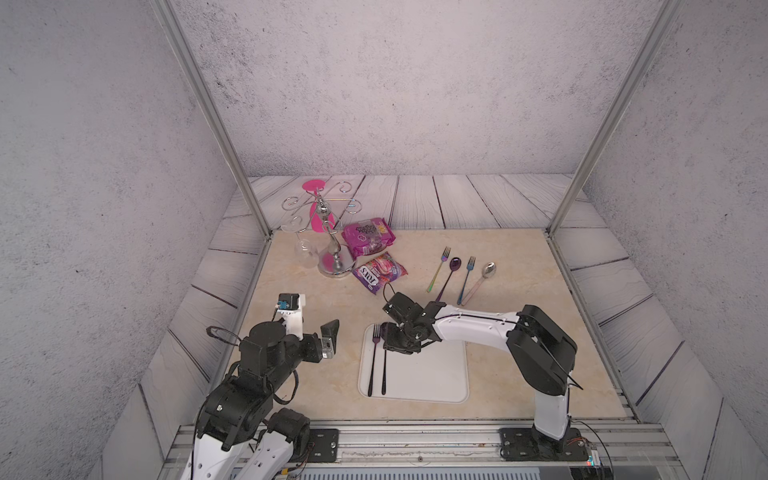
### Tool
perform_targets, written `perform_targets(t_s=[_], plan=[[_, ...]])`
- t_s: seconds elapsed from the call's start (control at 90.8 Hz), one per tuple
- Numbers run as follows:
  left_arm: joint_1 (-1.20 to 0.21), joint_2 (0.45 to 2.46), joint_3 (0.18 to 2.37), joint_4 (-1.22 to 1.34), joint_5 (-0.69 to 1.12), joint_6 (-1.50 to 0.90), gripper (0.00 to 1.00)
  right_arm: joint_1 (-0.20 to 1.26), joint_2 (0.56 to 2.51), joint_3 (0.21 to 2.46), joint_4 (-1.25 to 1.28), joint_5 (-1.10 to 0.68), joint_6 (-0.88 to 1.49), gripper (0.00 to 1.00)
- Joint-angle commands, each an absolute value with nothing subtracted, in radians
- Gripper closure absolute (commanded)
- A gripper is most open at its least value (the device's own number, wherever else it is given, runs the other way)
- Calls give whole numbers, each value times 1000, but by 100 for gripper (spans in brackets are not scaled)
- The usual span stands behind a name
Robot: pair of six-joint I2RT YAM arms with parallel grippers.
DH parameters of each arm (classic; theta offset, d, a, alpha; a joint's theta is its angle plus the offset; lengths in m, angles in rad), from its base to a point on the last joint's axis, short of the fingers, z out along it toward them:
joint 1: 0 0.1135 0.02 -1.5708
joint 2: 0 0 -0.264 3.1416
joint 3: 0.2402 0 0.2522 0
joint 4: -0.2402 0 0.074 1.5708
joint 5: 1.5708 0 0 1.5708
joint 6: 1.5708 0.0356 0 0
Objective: Set the spoon and fork side by side
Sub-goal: Place the spoon on the tray, then pick up the fork at the center of the board.
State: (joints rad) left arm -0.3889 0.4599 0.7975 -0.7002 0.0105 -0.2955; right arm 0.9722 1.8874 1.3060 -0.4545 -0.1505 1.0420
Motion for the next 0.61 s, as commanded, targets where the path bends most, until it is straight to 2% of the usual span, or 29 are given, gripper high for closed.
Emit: perform_targets(t_s=[0.0,0.121,0.308,0.473,0.595], plan=[[-388,474,789,-704,-3,-306,0,962,1777,1333,-606,-32,912,62],[-387,485,784,-706,-17,-331,0,868,1697,1323,-716,2,797,62],[-387,510,770,-726,-52,-398,0,572,1664,1329,-790,-39,594,62],[-387,543,779,-733,-36,-402,0,359,1796,1469,-793,-52,486,62],[-387,550,779,-724,-30,-402,0,280,1971,1645,-799,-81,465,63]])
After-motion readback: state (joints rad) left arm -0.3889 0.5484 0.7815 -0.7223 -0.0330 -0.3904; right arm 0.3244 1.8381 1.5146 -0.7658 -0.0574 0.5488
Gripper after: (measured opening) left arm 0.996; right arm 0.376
